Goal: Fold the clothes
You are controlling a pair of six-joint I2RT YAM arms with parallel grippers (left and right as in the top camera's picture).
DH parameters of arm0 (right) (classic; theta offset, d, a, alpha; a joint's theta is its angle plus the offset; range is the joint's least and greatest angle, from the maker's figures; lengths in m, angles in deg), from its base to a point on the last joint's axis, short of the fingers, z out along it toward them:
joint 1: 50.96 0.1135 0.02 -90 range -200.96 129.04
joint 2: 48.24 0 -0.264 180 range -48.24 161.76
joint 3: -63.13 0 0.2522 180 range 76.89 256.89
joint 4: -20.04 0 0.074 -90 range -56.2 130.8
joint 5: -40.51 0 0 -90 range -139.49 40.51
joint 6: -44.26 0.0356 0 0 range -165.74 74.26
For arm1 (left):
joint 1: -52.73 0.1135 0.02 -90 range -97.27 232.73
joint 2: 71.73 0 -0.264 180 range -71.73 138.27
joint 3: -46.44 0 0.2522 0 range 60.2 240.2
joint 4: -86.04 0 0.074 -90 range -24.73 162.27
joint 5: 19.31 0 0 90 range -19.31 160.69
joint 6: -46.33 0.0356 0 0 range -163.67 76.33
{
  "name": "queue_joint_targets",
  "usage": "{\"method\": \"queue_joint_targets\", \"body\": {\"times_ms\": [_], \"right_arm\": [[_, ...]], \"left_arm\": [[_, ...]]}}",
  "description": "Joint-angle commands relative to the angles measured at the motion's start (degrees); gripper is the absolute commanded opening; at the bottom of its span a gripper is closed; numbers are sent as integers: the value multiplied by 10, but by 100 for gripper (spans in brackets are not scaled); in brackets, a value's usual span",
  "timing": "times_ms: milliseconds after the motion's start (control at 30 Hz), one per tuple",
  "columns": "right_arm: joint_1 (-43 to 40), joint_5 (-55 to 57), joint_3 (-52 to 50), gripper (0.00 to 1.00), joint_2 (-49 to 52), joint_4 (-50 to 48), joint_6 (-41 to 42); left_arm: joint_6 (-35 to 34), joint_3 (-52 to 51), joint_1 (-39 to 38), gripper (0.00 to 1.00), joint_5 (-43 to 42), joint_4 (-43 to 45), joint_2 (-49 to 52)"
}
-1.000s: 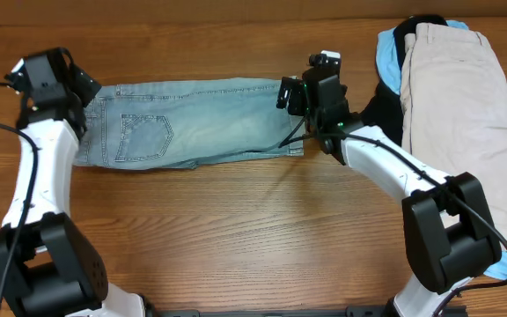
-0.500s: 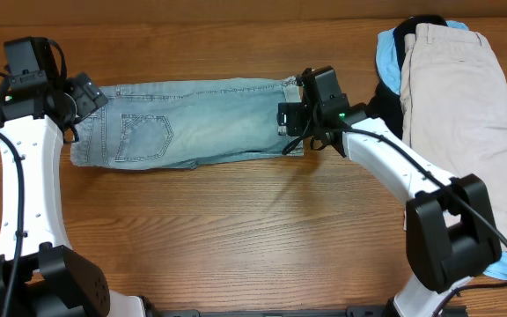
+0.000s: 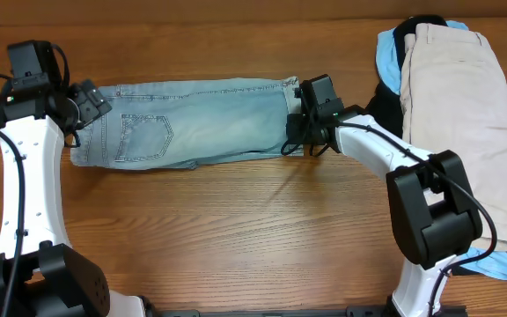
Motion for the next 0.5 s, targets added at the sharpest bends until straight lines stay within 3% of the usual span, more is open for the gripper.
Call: {"method": "queue_joint_targets", "body": {"times_ms": [0,167,400,433,467], "right_arm": [[-2,-4,12,18,4,15,0],[-2,-4,12,4,4,93,18],[-2,-12,13,4,-8,188,28],[-2,-12,15,5,-13,195,26],[-3,-13,19,13,-22,205,26]], "left_arm": [[12,-8,-2,100,-6,-9,7],[30,-8,-2,100,-7,-33,7],[39,-8,-2,100,-7,-63,7],[47,-8,-2,100,-10,-64,7],[56,-8,-2,100,-16,-66,7]]}}
